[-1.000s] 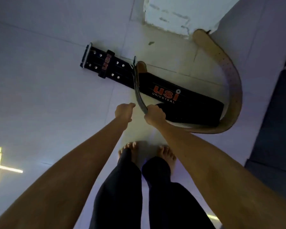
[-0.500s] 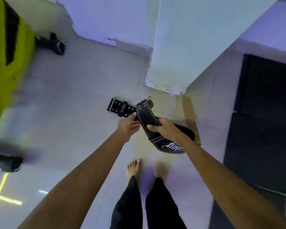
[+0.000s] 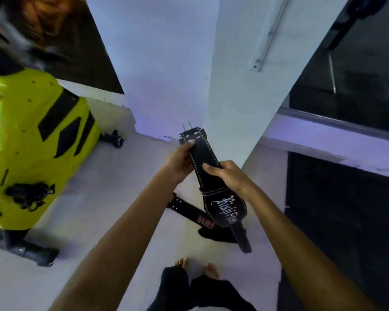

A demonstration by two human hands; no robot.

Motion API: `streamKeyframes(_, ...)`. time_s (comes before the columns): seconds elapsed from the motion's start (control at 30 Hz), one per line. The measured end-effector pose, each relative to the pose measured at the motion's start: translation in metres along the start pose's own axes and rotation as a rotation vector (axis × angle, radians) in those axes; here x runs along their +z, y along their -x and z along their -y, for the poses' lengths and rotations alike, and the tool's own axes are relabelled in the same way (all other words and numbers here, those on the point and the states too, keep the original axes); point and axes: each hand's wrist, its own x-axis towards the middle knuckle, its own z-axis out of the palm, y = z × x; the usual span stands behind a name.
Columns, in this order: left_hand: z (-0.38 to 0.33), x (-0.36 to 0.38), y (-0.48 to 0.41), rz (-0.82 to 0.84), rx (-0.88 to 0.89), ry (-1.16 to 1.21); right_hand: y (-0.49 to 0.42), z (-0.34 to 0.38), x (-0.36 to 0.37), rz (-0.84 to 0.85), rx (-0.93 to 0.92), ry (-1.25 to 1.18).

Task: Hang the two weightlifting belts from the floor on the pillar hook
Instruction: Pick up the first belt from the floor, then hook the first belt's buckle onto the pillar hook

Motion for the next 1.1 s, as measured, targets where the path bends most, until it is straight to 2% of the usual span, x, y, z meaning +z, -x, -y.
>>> streamKeyframes(0.2,-0.062,0.033,0.058,0.075,0.216,-0.156,0.031,0.068,-0.005,-0.091,-0.108,-0.207)
streamKeyframes(0.43,-0.122,0.062,0.103,0.229,0.539,-0.470,0.032,0.133,-0.007,-0.167,-0.294,-0.229)
streamKeyframes(0.53,-0.139,0.066,0.111,0.192,0.681,-0.517,0.026,0.151,-0.005,-0.165,-0.366,-0.258)
streamKeyframes(0.67,-0.162,0.066,0.118,0.118,0.815,-0.448,0.014,0.143,0.015,-0.147,-0.414,-0.255)
streamKeyframes(0.8,-0.187,0.068,0.131,0.070,0.857,-0.396,0.003,0.108,0.043,-0.145,-0.432,-0.101)
streamKeyframes(0.93,-0.196,0.064,0.130,0.056,0.853,-0.355,-0.003,0.114,0.049,-0.156,-0.457,-0.008)
streamKeyframes(1.1,-0.205,0.056,0.126,0.068,0.760,-0.328,0.010,0.166,0.039,-0.187,-0.520,-0.116)
